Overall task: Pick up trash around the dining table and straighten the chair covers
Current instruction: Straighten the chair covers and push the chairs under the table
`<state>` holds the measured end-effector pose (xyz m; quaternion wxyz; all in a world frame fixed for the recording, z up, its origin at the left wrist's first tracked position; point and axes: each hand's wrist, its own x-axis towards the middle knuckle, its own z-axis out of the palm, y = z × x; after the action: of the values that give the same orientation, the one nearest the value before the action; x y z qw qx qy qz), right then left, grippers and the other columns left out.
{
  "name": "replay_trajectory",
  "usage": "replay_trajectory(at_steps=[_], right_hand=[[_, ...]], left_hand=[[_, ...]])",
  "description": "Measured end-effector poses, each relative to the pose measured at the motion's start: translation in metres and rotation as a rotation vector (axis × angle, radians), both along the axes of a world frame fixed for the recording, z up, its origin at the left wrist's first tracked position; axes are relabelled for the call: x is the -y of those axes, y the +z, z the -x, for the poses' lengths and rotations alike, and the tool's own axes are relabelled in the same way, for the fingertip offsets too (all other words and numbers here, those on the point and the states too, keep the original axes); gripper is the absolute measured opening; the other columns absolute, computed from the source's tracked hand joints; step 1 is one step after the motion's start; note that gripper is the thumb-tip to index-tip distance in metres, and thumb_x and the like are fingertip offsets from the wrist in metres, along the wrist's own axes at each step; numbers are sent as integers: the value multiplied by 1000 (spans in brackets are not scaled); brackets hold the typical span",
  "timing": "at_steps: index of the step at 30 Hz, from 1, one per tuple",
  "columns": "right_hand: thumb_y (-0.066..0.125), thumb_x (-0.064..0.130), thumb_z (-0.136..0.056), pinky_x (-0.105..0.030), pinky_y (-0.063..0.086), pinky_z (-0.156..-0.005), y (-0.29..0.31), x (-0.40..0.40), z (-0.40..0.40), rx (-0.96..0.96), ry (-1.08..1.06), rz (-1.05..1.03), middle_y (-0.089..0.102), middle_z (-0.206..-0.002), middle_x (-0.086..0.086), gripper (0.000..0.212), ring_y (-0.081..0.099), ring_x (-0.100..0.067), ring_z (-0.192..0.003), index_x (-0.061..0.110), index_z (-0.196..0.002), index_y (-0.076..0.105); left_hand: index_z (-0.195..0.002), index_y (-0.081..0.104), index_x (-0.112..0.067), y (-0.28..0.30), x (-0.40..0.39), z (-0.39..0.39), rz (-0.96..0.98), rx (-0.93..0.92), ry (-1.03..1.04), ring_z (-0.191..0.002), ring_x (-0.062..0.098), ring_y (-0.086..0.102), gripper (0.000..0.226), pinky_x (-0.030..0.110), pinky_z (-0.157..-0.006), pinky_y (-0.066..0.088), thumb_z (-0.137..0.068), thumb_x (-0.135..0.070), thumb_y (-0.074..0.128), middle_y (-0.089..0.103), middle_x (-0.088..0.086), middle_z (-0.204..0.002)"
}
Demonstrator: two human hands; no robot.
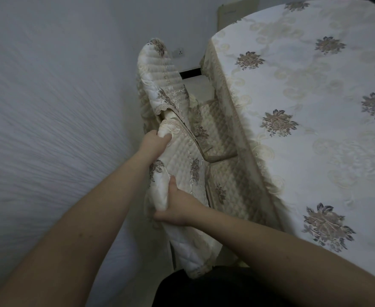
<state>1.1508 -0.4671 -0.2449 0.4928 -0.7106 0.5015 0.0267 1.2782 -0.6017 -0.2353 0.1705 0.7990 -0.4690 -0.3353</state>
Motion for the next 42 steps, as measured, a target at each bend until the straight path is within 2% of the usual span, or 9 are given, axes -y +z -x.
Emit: replay_trajectory(at_steps=[4, 7, 11, 15, 22, 28, 34, 37, 42], right_hand=[[65, 61, -77, -28, 31, -102, 7, -4, 24, 114, 10, -95, 26, -154, -15, 121, 38, -29, -135, 16, -148, -21], [57, 63, -82, -28, 23, -110, 4, -14, 69, 138, 52, -146, 17, -159, -5, 102, 25, -22, -142, 22, -152, -6], [44, 63, -89, -32, 28, -111, -12, -17, 142, -3, -25, -115, 31, -154, -3, 78, 34, -21, -138, 20, -150, 24], [45, 54, -93, -26, 32, -100, -6, -15, 222, -25, -320, -20, 47, -144, 2, 59, 45, -17, -129, 21, -142, 42], [43, 52, -94, -35, 37, -103, 6, -67, 298, -131, -478, 96, 48, -143, 4, 54, 46, -17, -128, 23, -141, 43], [39, 48, -97, -35, 17, -115, -12, -129, 285, -298, -545, 242, 33, -153, -1, 57, 22, -20, -143, 19, -146, 36], [39, 52, -96, -37, 12, -118, -23, -189, 281, -403, -562, 305, 23, -157, 1, 62, 13, -22, -146, 23, -150, 26], [41, 49, -96, -36, 12, -117, -18, -220, 290, -431, -633, 361, 26, -156, 0, 62, 15, -23, -145, 22, -150, 26], [42, 47, -96, -36, 9, -118, -4, -258, 313, -369, -787, 332, 21, -158, 3, 63, 10, -20, -146, 25, -151, 21]], left_hand=[[-115, 56, -7, 6, -30, 6, 2, 48, 6, -92, 29, 59, 51, 29, -73, 42, -82, -46, 50, 61, 8, -101], [-131, 45, -18, 1, -70, 11, 51, 114, -47, -104, 29, 58, 64, 38, -89, 48, -74, -45, 51, 60, 7, -117], [-149, 18, -12, -12, -116, 33, 176, 344, -65, -117, 36, 47, 81, 45, -97, 42, -82, -33, 57, 40, 17, -137], [-148, 21, -5, -14, -140, 54, 257, 567, -66, -113, 41, 48, 79, 46, -93, 43, -81, -29, 55, 40, 25, -137], [-149, 18, -11, 1, -136, 60, 221, 513, -32, -114, 41, 49, 78, 45, -91, 43, -82, -28, 55, 38, 21, -138], [-143, 30, -2, -6, -138, 53, 270, 585, -99, -121, 47, 38, 73, 52, -101, 35, -80, -25, 57, 34, 29, -139], [-124, 55, -3, -18, -144, 52, 439, 770, -403, -133, 47, 26, 44, 58, -108, 25, -82, -17, 54, 29, 30, -146], [-122, 55, -4, -23, -145, 62, 357, 859, -538, -139, 44, 17, 41, 56, -112, 18, -86, -22, 53, 28, 30, -147], [-135, 46, -8, -34, -174, 146, 253, 660, -803, -141, 39, 19, 53, 53, -111, 24, -90, -36, 45, 29, 21, -150]])
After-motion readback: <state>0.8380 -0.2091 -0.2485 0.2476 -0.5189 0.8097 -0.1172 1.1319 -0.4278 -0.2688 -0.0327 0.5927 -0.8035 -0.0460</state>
